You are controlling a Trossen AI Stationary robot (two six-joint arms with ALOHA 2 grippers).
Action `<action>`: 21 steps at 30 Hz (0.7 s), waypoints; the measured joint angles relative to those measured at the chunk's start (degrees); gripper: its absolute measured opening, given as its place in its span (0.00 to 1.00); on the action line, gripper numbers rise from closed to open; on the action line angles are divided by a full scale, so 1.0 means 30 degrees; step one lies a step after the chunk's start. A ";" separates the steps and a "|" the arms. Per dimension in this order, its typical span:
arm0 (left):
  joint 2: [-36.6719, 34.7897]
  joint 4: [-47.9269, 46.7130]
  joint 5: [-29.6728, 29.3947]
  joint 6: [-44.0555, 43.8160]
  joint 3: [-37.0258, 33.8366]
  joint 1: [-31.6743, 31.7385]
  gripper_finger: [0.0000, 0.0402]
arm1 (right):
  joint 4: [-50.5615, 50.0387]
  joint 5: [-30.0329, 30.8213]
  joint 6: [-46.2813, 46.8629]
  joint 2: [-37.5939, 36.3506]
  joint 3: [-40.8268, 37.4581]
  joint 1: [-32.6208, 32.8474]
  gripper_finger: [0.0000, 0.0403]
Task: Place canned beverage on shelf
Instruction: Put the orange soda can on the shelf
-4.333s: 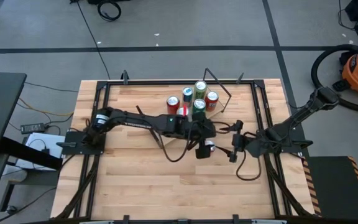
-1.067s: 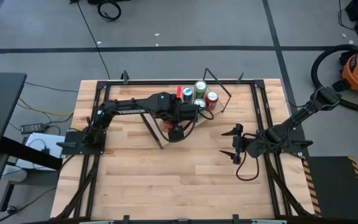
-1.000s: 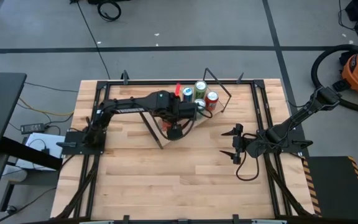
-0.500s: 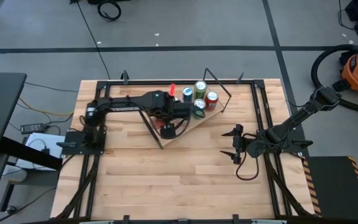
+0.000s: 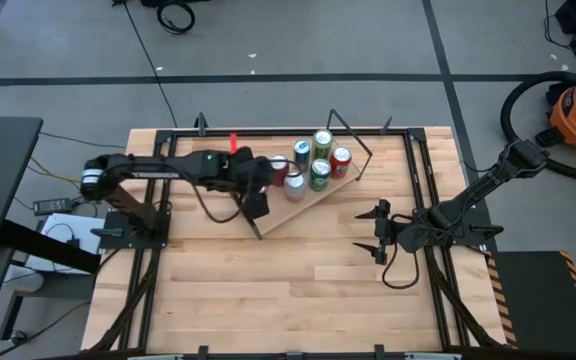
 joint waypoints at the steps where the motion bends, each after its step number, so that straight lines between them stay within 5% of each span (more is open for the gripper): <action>1: -0.0316 0.0702 0.0119 0.0134 -0.0728 0.0021 0.76 | 0.0014 0.0000 -0.0099 0.0000 0.0000 0.0000 0.95; 7: -0.1476 0.3644 0.0669 0.1587 -0.3494 0.0409 0.76 | 0.0553 0.0036 -0.0486 0.0003 0.0000 -0.0003 0.95; 21: -0.1476 0.5357 0.3361 0.2383 -0.3834 0.1480 0.76 | 0.0987 0.0048 -0.0920 0.0036 0.0000 -0.0007 0.95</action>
